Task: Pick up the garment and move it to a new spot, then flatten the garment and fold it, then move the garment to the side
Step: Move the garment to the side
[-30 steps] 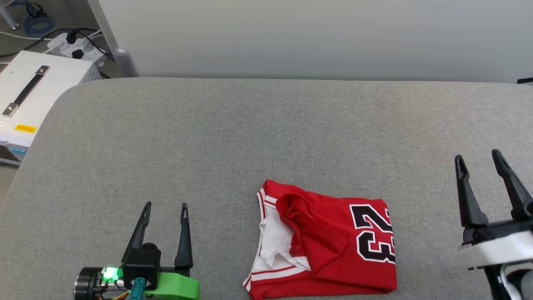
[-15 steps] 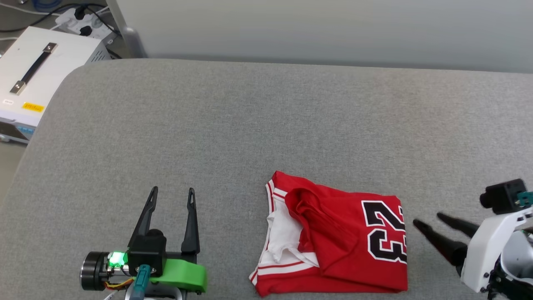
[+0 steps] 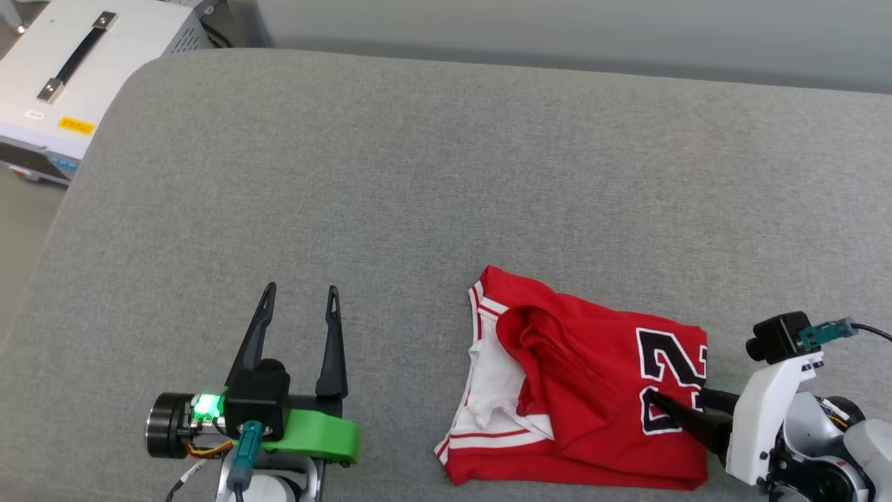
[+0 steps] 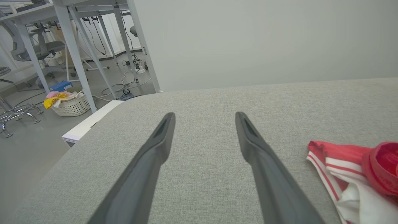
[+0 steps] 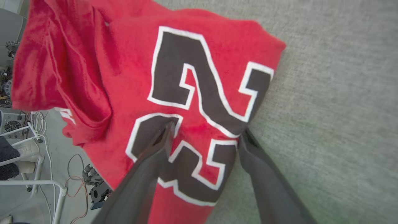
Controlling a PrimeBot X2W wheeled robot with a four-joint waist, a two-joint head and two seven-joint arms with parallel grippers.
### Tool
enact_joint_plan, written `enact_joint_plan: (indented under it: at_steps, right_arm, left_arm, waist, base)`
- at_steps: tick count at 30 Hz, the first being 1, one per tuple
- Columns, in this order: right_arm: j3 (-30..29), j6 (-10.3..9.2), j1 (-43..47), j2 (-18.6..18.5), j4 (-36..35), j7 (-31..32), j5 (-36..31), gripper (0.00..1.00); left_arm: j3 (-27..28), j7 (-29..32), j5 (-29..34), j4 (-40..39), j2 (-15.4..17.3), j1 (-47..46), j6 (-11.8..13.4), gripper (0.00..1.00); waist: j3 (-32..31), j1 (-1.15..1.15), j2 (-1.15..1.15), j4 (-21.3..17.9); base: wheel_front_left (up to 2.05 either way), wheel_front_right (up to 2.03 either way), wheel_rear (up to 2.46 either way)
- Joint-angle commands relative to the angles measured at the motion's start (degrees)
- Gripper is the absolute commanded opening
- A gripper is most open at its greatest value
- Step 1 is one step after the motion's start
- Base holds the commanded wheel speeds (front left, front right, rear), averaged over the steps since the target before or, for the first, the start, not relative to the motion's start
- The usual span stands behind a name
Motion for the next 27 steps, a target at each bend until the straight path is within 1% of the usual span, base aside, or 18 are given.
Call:
enact_joint_plan:
  at_steps: [1, 5, 9, 10, 11, 15, 19, 23, 27]
  right_arm:
    - [1.88, -0.04, -0.62, 1.09, 1.58, -0.29, 0.54, 1.00]
    - [6.97, -0.04, -1.18, 2.52, 3.13, -1.60, 2.13, 1.00]
    - [9.69, -0.04, -2.23, 2.50, 4.74, -4.63, 2.85, 1.00]
    - [10.14, -0.04, -2.59, 2.33, 5.17, -5.52, 3.12, 0.14]
    - [10.67, -0.04, -3.10, 1.96, 5.26, -6.51, 3.04, 0.00]
    - [12.16, -0.04, -4.73, 0.49, 4.65, -9.54, 3.37, 0.00]
    - [13.32, -0.04, -7.14, -1.77, 2.77, -12.54, 2.61, 0.00]
    - [14.34, -0.04, -10.36, -4.65, 0.57, -14.77, -0.13, 0.00]
    - [14.70, -0.04, -13.73, -8.36, -1.36, -15.76, -3.45, 0.00]
  left_arm:
    - [-0.06, -0.34, 0.57, -0.01, -0.28, -0.98, -0.06, 1.00]
    - [-0.10, -0.34, 0.59, -0.04, -0.43, -1.28, 0.10, 1.00]
    - [-0.04, -0.34, 0.57, -0.05, -0.54, -1.29, 0.31, 1.00]
    - [0.01, -0.34, 0.57, -0.03, -0.56, -1.21, 0.38, 1.00]
    - [0.06, -0.34, 0.56, 0.02, -0.57, -1.13, 0.45, 1.00]
    - [0.16, -0.34, 0.43, 0.25, -0.67, -0.97, 0.53, 1.00]
    - [0.14, -0.34, 0.36, 0.36, -0.78, -0.86, 0.51, 1.00]
    - [0.67, -0.34, 0.34, 0.13, -0.78, -0.45, 0.94, 1.00]
    - [1.08, -0.34, 0.46, -0.05, -0.62, 0.07, 1.16, 1.00]
  waist:
    - [0.97, 0.00, 0.00, 0.98]
    - [1.46, 0.00, 0.00, 1.42]
    - [1.57, 0.00, 0.00, 1.35]
    - [1.51, 0.00, 0.00, 1.22]
    - [1.43, 0.00, 0.00, 1.07]
    - [0.92, 0.00, 0.00, 0.40]
    - [0.38, 0.00, 0.00, -0.58]
    - [0.02, 0.00, 0.00, -2.47]
    - [-0.08, 0.00, 0.00, -5.22]
  base:
    - [0.00, 0.00, 0.00]
    - [0.00, 0.00, 0.00]
    - [0.00, 0.00, 0.00]
    - [0.00, 0.00, 0.00]
    - [0.00, 0.00, 0.00]
    - [0.00, 0.00, 0.00]
    - [0.00, 0.00, 0.00]
    - [0.00, 0.00, 0.00]
    - [0.00, 0.00, 0.00]
